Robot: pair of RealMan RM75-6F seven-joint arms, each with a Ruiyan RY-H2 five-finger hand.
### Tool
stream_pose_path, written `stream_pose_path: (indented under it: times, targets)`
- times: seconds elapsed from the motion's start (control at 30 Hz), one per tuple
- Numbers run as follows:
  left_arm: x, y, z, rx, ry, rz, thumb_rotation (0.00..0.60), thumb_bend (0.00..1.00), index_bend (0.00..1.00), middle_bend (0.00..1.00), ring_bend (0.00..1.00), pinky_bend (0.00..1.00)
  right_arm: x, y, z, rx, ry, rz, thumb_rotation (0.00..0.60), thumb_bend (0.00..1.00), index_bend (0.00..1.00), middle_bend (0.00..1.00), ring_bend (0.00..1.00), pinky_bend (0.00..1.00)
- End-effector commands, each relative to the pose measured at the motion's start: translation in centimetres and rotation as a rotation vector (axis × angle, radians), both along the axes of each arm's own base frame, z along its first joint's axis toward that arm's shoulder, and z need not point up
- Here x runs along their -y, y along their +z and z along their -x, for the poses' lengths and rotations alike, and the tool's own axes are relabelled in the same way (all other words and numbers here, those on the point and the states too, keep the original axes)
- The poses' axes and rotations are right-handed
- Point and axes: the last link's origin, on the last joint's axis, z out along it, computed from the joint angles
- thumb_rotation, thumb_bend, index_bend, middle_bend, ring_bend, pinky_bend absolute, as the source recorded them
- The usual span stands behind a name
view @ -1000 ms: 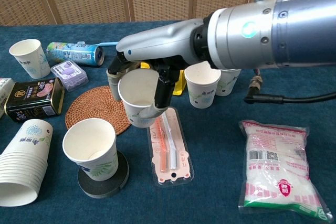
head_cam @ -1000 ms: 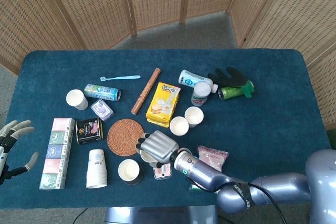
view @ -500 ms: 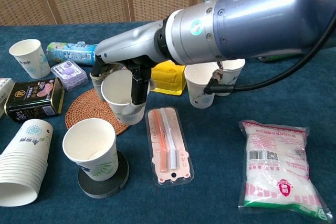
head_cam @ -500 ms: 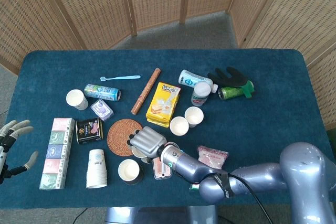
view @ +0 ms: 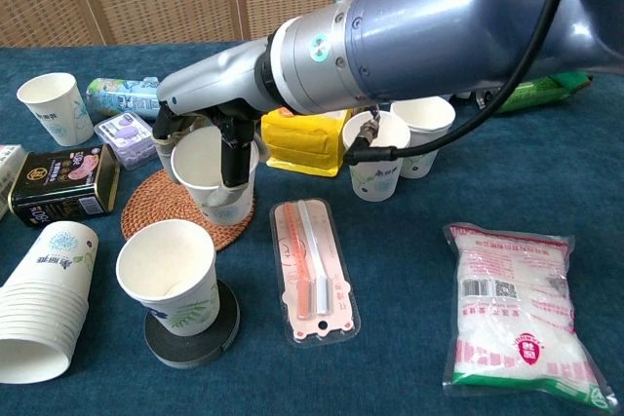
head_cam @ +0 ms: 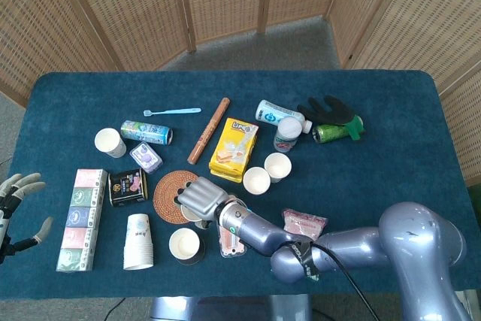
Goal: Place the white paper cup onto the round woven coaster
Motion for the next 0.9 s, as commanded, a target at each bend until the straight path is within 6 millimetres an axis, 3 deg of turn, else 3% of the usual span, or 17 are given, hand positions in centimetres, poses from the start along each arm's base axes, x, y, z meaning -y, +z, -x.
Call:
stream_pose_path:
  times: [0.03,0.9]
  targets:
    - [-0.1,-0.1,0.0,0.002,0.001,-0.001,0.501,0.42,0.21,0.17,0.05,0.0,0.2,-0.3,0.0,-0.002,-0.009,-0.004,0.6,0.36,0.35,0.28,0.21,0.61]
    - [-0.2,-0.5,0.5,0.008,0.012,0.004,0.499,0.42,0.21,0.17,0.05,0.0,0.7,-3.1,-2.1,-0.07,-0.003,-0.022,0.6,0.36,0.34,0.27,0.2,0.61]
